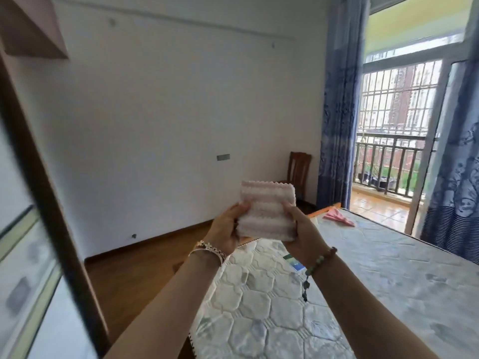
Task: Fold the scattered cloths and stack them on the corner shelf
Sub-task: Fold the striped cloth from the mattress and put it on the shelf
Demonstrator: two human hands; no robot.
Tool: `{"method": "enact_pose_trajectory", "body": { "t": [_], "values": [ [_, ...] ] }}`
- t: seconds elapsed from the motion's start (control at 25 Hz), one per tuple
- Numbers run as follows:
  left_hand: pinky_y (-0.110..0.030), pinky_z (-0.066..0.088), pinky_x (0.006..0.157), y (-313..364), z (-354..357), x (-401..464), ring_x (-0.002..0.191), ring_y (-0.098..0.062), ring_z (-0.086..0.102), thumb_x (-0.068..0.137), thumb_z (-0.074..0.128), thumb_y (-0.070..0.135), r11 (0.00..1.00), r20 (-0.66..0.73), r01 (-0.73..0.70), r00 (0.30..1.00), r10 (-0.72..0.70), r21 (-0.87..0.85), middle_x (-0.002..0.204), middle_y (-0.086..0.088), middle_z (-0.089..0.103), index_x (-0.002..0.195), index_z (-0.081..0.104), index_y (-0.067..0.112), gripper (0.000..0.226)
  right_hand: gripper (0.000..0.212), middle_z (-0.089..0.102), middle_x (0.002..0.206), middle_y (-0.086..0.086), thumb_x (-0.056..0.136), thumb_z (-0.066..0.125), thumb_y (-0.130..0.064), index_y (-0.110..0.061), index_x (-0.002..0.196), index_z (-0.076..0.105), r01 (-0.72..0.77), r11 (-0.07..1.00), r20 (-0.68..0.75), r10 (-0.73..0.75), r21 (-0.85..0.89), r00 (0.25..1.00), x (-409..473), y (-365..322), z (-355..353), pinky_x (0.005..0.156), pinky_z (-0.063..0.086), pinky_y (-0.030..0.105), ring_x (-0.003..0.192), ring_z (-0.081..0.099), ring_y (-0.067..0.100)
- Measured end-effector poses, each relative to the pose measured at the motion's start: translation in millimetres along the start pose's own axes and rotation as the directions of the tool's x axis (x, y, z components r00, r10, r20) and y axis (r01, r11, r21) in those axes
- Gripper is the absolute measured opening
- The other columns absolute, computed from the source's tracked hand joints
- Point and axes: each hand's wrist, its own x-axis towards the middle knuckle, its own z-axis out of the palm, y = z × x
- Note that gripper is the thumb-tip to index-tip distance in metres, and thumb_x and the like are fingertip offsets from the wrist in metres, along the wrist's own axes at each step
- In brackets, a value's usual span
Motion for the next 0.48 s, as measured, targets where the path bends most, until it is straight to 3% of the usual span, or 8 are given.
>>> {"method": "enact_pose_trajectory", "body": {
  "t": [0.12, 0.2, 0.28, 0.36, 0.48],
  "values": [
    [-0.031, 0.059, 0.066, 38.1, -51.2, -20.0, 0.089, -0.025, 0.069, 0.083, 0.067, 0.018, 0.995, -0.103, -0.095, 0.990, 0.093, -0.016, 0.116, -0.019, 0.067, 0.126, 0.057, -0.004, 0.050, 0.036, 0.071, 0.110, 0.016, 0.089, 0.063, -0.028, -0.003, 0.116, 0.062, -0.067, 0.998, 0.071, 0.067, 0.000, 0.995, 17.4, 34.1, 52.5, 0.075, 0.060, 0.038, 0.093, 0.072, 0.028],
    [-0.028, 0.058, 0.063, 59.9, -89.1, -28.6, 0.088, -0.024, 0.068, 0.076, 0.072, 0.018, 0.990, -0.178, -0.140, 0.975, 0.133, -0.027, 0.121, -0.021, 0.064, 0.126, 0.058, -0.004, 0.056, 0.042, 0.069, 0.116, 0.016, 0.087, 0.067, -0.028, -0.003, 0.120, 0.060, -0.106, 0.994, 0.106, 0.109, -0.027, 0.988, 31.7, 58.2, 86.0, 0.080, 0.059, 0.039, 0.099, 0.070, 0.029],
    [-0.028, 0.059, 0.063, 79.9, -125.5, -35.3, 0.086, -0.023, 0.069, 0.072, 0.075, 0.018, 0.985, -0.245, -0.171, 0.957, 0.157, -0.036, 0.120, -0.020, 0.065, 0.121, 0.062, -0.002, 0.055, 0.041, 0.070, 0.113, 0.015, 0.086, 0.069, -0.026, -0.003, 0.119, 0.061, -0.127, 0.990, 0.130, 0.134, -0.054, 0.982, 46.9, 80.2, 118.7, 0.075, 0.061, 0.038, 0.095, 0.071, 0.028],
    [-0.025, 0.059, 0.062, 96.1, -153.8, -40.0, 0.084, -0.021, 0.069, 0.071, 0.077, 0.020, 0.981, -0.289, -0.186, 0.943, 0.165, -0.047, 0.114, -0.016, 0.068, 0.115, 0.066, 0.002, 0.050, 0.040, 0.072, 0.107, 0.014, 0.084, 0.071, -0.024, -0.003, 0.117, 0.062, -0.124, 0.990, 0.163, 0.135, -0.072, 0.977, 61.7, 99.8, 147.3, 0.069, 0.060, 0.036, 0.090, 0.072, 0.027],
    [-0.024, 0.058, 0.065, 114.5, -190.5, -43.1, 0.080, -0.018, 0.069, 0.070, 0.076, 0.022, 0.975, -0.334, -0.218, 0.922, 0.196, -0.029, 0.101, -0.010, 0.071, 0.111, 0.067, 0.005, 0.046, 0.031, 0.075, 0.098, 0.011, 0.085, 0.070, -0.022, -0.003, 0.109, 0.064, -0.109, 0.989, 0.186, 0.126, -0.101, 0.974, 84.0, 127.4, 175.6, 0.076, 0.060, 0.039, 0.089, 0.072, 0.026]
  ]
}}
